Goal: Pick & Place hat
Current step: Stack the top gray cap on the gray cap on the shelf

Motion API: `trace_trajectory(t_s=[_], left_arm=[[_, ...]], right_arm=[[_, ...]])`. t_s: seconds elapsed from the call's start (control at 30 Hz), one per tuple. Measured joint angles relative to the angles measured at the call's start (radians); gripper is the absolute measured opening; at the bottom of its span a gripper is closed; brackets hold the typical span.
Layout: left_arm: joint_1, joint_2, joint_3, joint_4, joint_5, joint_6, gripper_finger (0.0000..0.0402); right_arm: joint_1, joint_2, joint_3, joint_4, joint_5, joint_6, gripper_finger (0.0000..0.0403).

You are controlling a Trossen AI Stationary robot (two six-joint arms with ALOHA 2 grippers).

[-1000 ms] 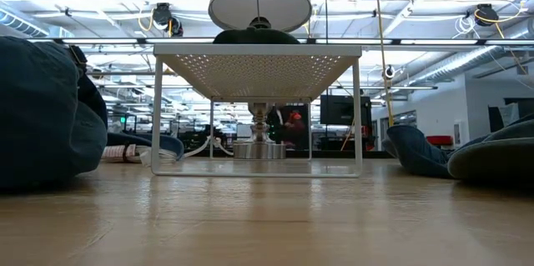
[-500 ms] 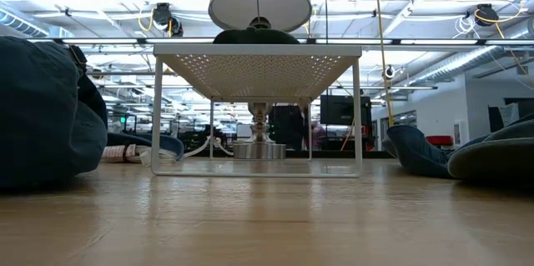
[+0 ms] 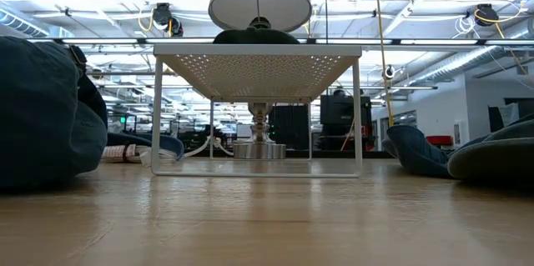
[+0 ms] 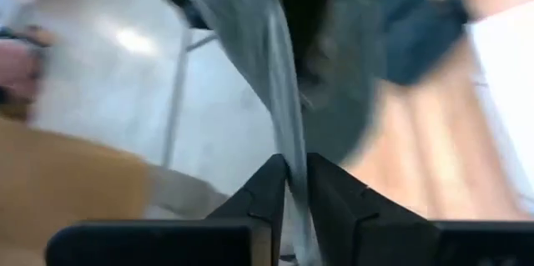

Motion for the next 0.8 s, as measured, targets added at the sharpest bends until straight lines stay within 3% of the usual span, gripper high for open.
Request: trace_trajectory(t_s=[0.27,0.4,0.57,0.67,0.8], left_arm=[[-0.017,-0.051,0.000,-0.015,-0.096,-0.023,0.0024],[-0.017,-0.080,0.000,-0.005,-0.176,-0.044,0.0024],[-0.017,-0.105,0.000,-0.004,-0.311,-0.076,0.0024],[-0.014,-0.118,0.000,0.014,-0.383,-0.077,0.0024],[-0.004,-0.118,0.000,0.080,-0.423,-0.045,0.0024]], right_arm=[[-0.019,-0.047,-0.001,-0.060,0.073,-0.001,0.0158],[-0.017,-0.047,-0.001,-0.061,0.191,-0.144,0.0202],[0.009,-0.047,-0.012,-0.046,0.449,-0.412,0.0210],[0.014,-0.047,-0.014,-0.043,0.608,-0.493,0.0204],[0.006,-0.046,-0.014,0.020,0.727,-0.606,0.0197]])
